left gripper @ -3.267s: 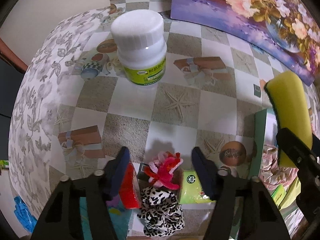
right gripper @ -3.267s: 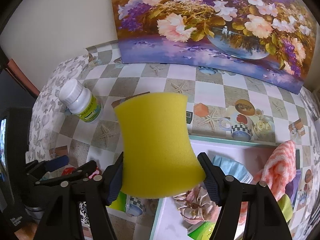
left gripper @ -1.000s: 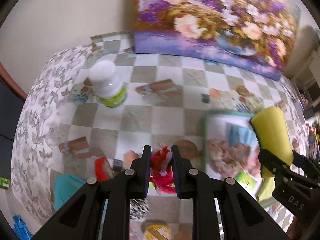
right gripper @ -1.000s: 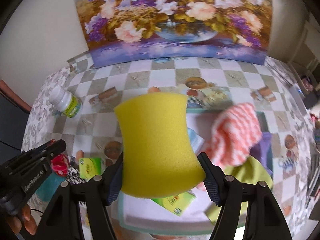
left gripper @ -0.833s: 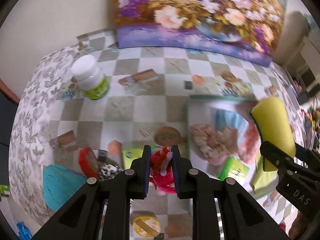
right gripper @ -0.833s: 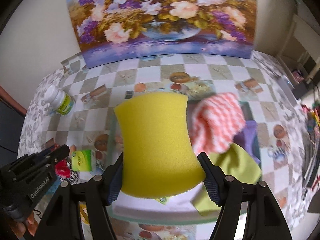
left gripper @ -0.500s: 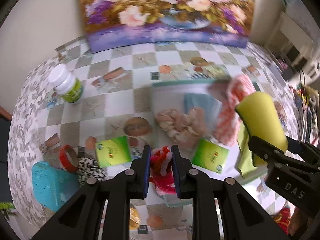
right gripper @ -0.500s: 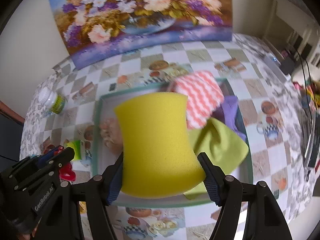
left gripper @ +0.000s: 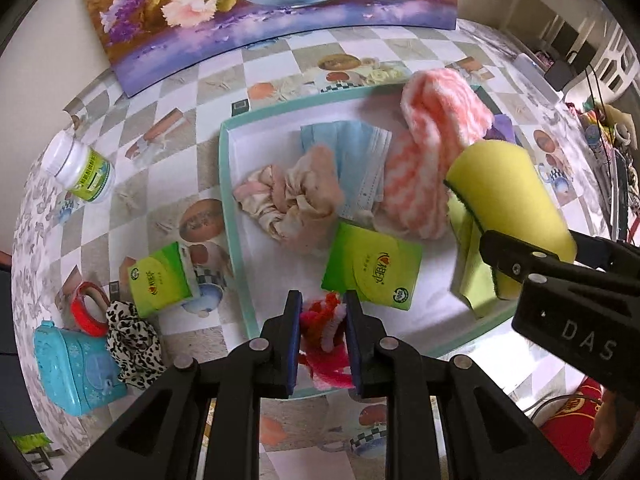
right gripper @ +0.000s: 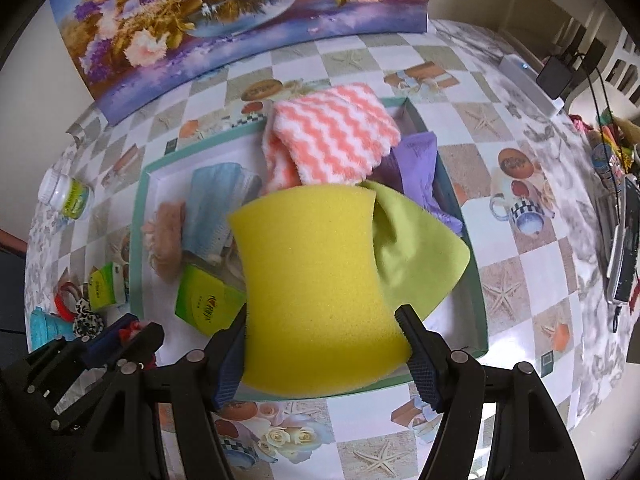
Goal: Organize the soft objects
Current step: 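Carry the sponge and red plush over the tray and open both grippers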
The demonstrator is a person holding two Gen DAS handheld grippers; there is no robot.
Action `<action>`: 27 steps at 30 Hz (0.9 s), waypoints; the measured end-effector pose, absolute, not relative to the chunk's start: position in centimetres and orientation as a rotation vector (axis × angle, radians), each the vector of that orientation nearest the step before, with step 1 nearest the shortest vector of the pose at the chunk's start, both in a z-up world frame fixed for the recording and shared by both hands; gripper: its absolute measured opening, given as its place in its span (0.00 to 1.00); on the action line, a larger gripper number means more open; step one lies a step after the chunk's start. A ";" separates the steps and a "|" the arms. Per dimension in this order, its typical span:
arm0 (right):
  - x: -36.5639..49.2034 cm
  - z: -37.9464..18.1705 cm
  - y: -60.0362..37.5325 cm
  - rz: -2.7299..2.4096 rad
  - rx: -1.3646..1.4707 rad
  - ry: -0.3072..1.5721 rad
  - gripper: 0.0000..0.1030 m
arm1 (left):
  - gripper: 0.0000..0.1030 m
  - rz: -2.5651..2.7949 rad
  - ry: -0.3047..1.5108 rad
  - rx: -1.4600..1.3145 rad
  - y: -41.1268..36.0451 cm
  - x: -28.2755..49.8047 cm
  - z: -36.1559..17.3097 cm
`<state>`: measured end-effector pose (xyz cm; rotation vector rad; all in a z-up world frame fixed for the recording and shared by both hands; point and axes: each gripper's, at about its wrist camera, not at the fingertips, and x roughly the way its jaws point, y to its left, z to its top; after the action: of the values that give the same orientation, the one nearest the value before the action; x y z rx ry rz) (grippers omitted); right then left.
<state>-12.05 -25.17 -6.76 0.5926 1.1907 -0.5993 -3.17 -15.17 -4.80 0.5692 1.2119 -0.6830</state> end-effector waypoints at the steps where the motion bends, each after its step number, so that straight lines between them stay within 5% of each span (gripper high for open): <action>1: -12.0 -6.8 -25.2 -0.602 0.590 1.194 0.70 | 0.22 -0.680 1.216 0.567 -15.1 -3.1 -4.9; 2: -11.9 -6.8 -25.2 -0.608 0.587 1.197 0.71 | 0.23 -0.675 1.221 0.563 -15.1 -3.0 -4.9; 4: -11.8 -6.7 -25.2 -0.630 0.572 1.206 0.74 | 0.46 -0.661 1.235 0.545 -14.9 -2.7 -4.9; 6: -11.6 -6.7 -25.4 -0.651 0.557 1.211 0.80 | 0.55 -0.650 1.242 0.510 -14.6 -2.1 -4.7; 13: -11.5 -6.9 -25.9 -0.685 0.550 1.220 0.82 | 0.66 -0.619 1.265 0.437 -13.6 -0.6 -4.7; 15: -11.5 -6.8 -25.9 -0.699 0.544 1.211 0.99 | 0.73 -0.595 1.264 0.429 -13.1 0.0 -4.9; 27: -11.0 -5.5 -25.3 -0.685 0.528 1.162 1.00 | 0.83 -0.479 1.256 0.363 -10.0 3.2 -5.1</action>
<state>-10.98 -25.28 -5.46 0.5283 1.1617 -0.6850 3.18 -10.00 -5.09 0.3626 1.2559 -0.4786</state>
